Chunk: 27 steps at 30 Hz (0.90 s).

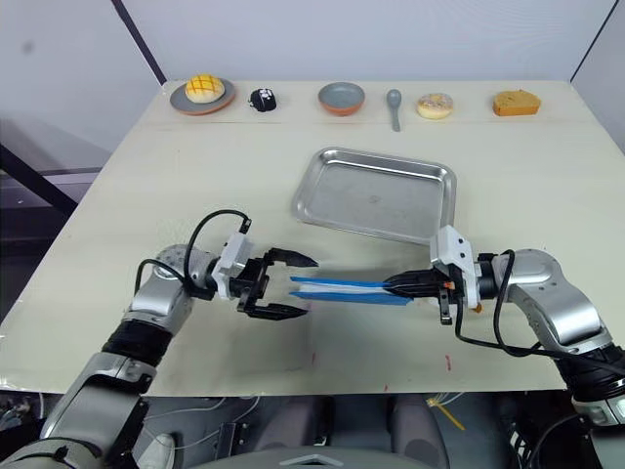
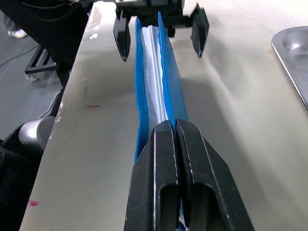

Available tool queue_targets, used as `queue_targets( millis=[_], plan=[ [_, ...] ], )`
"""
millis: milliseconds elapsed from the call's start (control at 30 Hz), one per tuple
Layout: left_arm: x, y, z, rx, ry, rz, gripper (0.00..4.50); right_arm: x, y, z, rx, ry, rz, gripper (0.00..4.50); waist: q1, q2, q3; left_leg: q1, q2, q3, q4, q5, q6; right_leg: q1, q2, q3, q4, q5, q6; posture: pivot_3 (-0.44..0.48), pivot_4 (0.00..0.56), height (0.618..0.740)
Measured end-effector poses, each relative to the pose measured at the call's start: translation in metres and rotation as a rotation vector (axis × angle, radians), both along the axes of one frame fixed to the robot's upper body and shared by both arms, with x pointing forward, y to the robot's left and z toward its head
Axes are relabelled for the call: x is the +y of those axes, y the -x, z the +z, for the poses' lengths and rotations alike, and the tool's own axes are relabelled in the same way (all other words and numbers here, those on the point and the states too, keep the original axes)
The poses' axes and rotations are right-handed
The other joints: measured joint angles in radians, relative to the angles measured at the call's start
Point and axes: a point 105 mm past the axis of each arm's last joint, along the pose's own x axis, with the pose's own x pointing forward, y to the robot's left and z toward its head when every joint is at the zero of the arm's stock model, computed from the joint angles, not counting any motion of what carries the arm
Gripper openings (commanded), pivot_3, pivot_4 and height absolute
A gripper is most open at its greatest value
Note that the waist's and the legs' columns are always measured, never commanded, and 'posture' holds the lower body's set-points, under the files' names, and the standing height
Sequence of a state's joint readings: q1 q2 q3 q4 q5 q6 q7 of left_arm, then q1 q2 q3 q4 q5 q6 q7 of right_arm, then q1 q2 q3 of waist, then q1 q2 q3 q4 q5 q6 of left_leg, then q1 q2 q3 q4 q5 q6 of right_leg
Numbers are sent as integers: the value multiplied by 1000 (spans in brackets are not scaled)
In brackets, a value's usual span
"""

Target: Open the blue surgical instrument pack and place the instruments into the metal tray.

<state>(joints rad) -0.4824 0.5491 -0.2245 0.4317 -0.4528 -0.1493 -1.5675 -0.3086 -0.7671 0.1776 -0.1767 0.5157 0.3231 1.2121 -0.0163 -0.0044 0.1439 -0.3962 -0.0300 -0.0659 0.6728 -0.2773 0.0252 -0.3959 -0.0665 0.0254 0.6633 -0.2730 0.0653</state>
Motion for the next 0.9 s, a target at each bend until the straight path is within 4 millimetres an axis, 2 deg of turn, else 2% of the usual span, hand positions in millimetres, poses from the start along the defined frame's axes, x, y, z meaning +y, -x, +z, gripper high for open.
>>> queue_targets(
  millis=[67,100,133,300,333,367,400,433,533,633,667,733,900],
  plan=[
    [-3,0,-2,7,4,-2,4500,0,0,0,0,-1,0,23,0,0,0,0,0,0,0,0,0,0,0,0,0,0,0,0,150,740],
    [-6,0,-3,5,5,-9,3983,0,0,0,-2,-2,-1,0,-1,0,0,0,0,0,0,0,0,0,0,0,0,0,0,0,150,740],
    [-8,-1,-3,5,7,-11,3807,1,-1,0,-3,-4,-2,0,-1,0,0,0,0,0,0,0,0,0,0,0,0,0,0,0,150,740],
    [-17,-1,-2,12,20,-28,1591,1,-3,1,-17,-13,-17,0,-3,0,0,0,0,0,0,0,0,0,0,0,0,0,0,0,150,740],
    [-18,-1,-2,12,18,-29,1506,2,-4,2,-19,-17,-20,0,-3,0,0,0,0,0,0,0,0,0,0,0,0,0,0,0,150,740],
    [-18,-1,-2,13,18,-27,979,2,-4,2,-20,-20,-25,0,-3,0,0,0,0,0,0,0,0,0,0,0,0,0,0,0,150,740],
    [-18,-2,-2,12,19,-24,761,2,-5,3,-23,-28,-32,0,-3,0,0,0,0,0,0,0,0,0,0,0,0,0,0,0,150,740],
    [-18,-2,-2,10,19,-21,165,3,-5,3,-22,-32,-36,0,-3,0,0,0,0,0,0,0,0,0,0,0,0,0,0,0,150,740],
    [-18,-4,-1,5,17,-13,77,2,-5,2,-10,-40,-46,0,-2,0,0,0,0,0,0,0,0,0,0,0,0,0,0,0,150,740],
    [-18,-4,-1,8,18,-15,0,1,-2,2,-3,-46,-50,842,0,0,0,0,0,0,0,0,0,0,0,0,0,0,0,0,150,740],
    [-19,-4,-1,8,18,-16,0,0,-2,2,2,-53,-60,1375,0,0,0,0,0,0,0,0,0,0,0,0,0,0,0,0,150,740],
    [-19,-4,-1,9,19,-15,0,-4,-2,3,2,-64,-84,1841,0,0,0,0,0,0,0,0,0,0,0,0,0,0,0,0,150,740],
    [-19,-4,-2,5,20,-14,0,-18,8,19,-36,-113,-140,4247,2,0,0,0,0,0,0,0,0,0,0,0,0,0,0,0,150,740]
  ],
)
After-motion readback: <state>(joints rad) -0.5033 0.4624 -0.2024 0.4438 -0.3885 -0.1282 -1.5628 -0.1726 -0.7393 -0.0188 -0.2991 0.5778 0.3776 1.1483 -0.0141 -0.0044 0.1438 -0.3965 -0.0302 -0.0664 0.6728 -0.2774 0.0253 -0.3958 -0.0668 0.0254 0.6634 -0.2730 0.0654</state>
